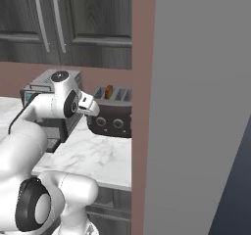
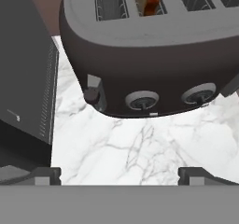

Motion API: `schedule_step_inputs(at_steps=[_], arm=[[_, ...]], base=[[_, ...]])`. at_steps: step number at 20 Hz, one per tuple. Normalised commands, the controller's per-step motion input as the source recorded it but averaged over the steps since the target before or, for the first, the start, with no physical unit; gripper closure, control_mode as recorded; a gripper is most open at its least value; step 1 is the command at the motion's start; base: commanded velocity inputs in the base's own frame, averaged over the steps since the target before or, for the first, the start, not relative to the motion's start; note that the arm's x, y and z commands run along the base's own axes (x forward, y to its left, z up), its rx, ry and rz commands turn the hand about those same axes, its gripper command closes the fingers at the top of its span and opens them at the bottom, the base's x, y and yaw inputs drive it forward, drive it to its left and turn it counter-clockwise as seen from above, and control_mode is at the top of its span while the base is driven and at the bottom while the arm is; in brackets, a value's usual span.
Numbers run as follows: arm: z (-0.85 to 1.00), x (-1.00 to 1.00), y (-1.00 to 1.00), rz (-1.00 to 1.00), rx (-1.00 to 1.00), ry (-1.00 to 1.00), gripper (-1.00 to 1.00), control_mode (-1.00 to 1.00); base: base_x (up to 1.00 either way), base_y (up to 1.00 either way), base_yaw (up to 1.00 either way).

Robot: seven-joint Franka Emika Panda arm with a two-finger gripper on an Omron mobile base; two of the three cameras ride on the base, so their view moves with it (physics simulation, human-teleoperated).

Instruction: Start the toaster. Once the lever pops up, take the bread to the plate on the dining counter.

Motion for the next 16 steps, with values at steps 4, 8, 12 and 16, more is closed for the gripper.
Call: schedule_step_inputs(at_steps=[4,8,12,16], arm=[[-0.01,0.10,0.00,-0.01,0.00,-0.05,-1.00,-1.00],[-0.03,0.18,0.00,0.00,0.00,-0.03,-1.00,-1.00],[-0.09,0.16,0.00,0.00,0.00,-0.02,-1.00,-1.00],[-0.13,0.13,0.00,0.00,0.00,-0.02,-1.00,-1.00]], base=[[0.00,0.00,0.00],[0.00,0.00,0.00],[0.00,0.00,0.00],[0.00,0.00,0.00]])
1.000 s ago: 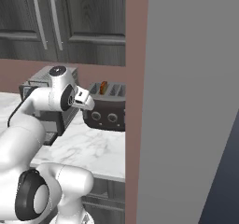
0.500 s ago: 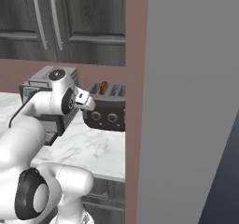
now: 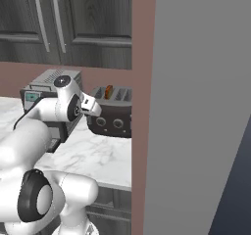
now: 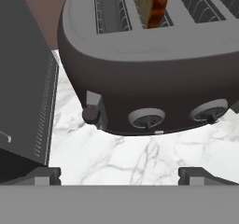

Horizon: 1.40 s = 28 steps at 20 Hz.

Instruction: Start the toaster. Once the lever pops up, take the bread to the plate on the dining counter.

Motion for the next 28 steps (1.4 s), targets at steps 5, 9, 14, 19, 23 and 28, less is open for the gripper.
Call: schedule_step_inputs(at_steps=[5,9,14,19,23,28], arm=[[-0.09,0.09,0.00,0.00,0.00,-0.01,-1.00,-1.00],[-0.03,0.08,0.00,0.00,0.00,0.00,-1.00,-1.00],[-0.01,0.09,0.00,0.00,0.00,0.00,-1.00,-1.00],[-0.04,0.12,0.00,0.00,0.00,0.00,-1.00,-1.00],[-0.06,0.14,0.00,0.00,0.00,-0.01,-1.00,-1.00],[-0.11,0.03,-0.02,0.00,0.00,0.00,-1.00,-1.00]], base=[[0.00,0.00,0.00],[0.00,0.00,0.00],[0.00,0.00,0.00],[0.00,0.00,0.00],[0.00,0.00,0.00],[0.00,0.00,0.00]])
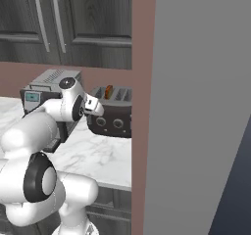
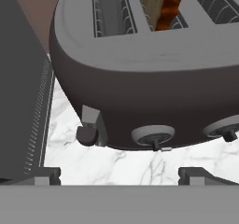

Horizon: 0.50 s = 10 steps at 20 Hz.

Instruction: Start the toaster. Once the lever pops up, take the bread to the plate on the dining counter.

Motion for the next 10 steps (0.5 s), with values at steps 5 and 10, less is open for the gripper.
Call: schedule_step_inputs(at_steps=[5,10], arm=[[-0.09,0.07,-0.08,0.00,0.00,0.00,-1.00,-1.00],[-0.12,0.06,-0.03,-0.02,0.00,0.00,-1.00,-1.00]], base=[[0.00,0.00,0.00],[0.00,0.00,0.00]])
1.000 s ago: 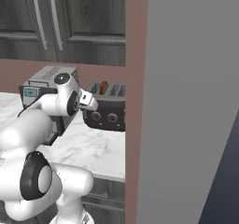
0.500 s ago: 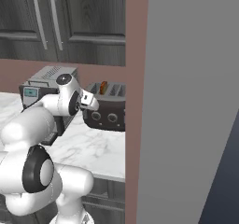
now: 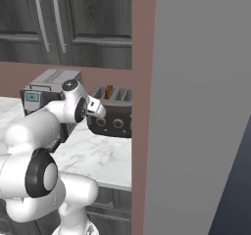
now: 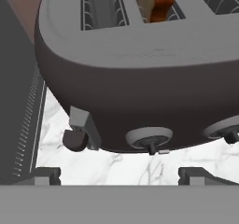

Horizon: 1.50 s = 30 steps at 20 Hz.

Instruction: Start the toaster. Once the lever pops up, take the bread to the plate on the dining counter.

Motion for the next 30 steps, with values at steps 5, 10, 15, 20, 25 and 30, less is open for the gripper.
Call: schedule_step_inputs(at_steps=[5,10,15,20,25,30], arm=[[-0.13,0.06,0.00,-0.03,0.00,0.00,-1.00,-1.00],[-0.06,0.05,0.00,-0.06,0.00,0.00,-1.00,-1.00],[0.00,0.00,0.00,-0.05,0.00,0.00,-1.00,-1.00],[0.00,0.00,0.00,-0.04,0.00,0.00,-1.00,-1.00],[0.00,0.13,0.06,-0.06,0.00,0.00,-1.00,-1.00],[0.00,0.08,0.00,-0.01,0.00,0.00,-1.00,-1.00]], base=[[0.00,0.00,0.00],[0.00,0.00,0.00],[0.00,0.00,0.00],[0.00,0.00,0.00],[0.00,0.00,0.00],[0.00,0.00,0.00]])
